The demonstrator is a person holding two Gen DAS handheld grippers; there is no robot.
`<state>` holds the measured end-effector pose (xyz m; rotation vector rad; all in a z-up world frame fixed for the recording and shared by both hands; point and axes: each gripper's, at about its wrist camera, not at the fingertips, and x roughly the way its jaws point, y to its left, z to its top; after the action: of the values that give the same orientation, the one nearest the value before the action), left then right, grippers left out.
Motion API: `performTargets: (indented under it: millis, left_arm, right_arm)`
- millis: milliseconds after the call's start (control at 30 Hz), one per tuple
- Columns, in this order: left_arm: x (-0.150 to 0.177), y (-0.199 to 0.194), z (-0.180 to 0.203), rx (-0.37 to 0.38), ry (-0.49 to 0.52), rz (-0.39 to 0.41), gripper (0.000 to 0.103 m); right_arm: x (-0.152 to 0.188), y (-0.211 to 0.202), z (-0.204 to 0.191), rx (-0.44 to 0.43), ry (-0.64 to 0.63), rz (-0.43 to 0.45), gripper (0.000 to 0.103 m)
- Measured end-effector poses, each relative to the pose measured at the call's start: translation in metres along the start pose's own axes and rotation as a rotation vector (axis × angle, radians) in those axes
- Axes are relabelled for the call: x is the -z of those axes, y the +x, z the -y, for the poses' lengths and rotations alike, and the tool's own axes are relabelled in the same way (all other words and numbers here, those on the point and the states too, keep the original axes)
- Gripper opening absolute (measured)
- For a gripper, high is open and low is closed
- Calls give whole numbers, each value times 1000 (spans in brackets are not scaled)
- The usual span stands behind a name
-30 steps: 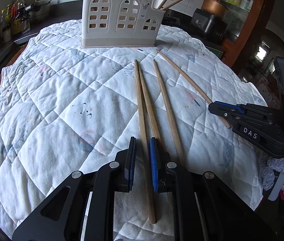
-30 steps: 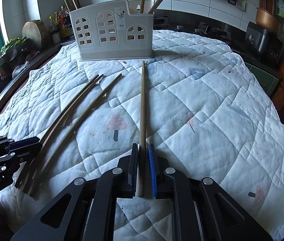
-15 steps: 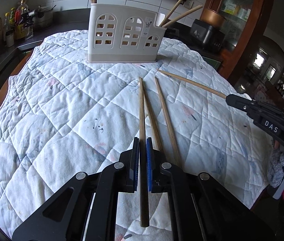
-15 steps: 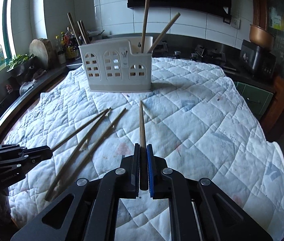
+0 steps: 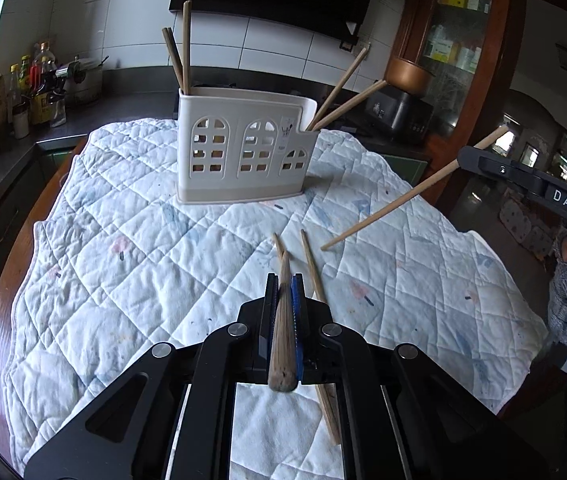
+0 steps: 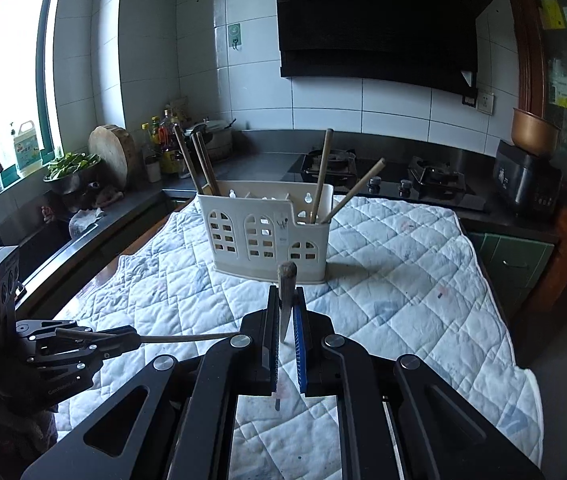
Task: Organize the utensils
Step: 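Lift the left tool's chopstick over the holder while the right tool carries its own, then lower the chopsticks into the holder and open both tools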
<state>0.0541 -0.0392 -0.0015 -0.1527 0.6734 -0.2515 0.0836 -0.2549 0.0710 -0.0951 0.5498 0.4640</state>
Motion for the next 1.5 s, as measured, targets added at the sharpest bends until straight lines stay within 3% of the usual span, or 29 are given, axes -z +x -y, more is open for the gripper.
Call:
performTargets:
  millis: [333,600,867,1167,1500]
  left_arm:
    - [-50,-10,-4,9,54,39,5]
    - [-100,-10,-4,-11,106,66,5]
    - [-169,-28,1,-46,139,190,5]
    - [-235,-23,-6,-139,126,306,5]
    - [-240,23,-44,-151,-1,274,5]
  right_arm:
    - [-61,10,0,-44,-36,-10,7]
    - [-127,15,7,-61,-30,35,7]
    - [-175,35,21,-10,-10,70,7]
    - [-191,75,24,19,-25,47,7]
    - [-169,115,20,9,-56,-43,7]
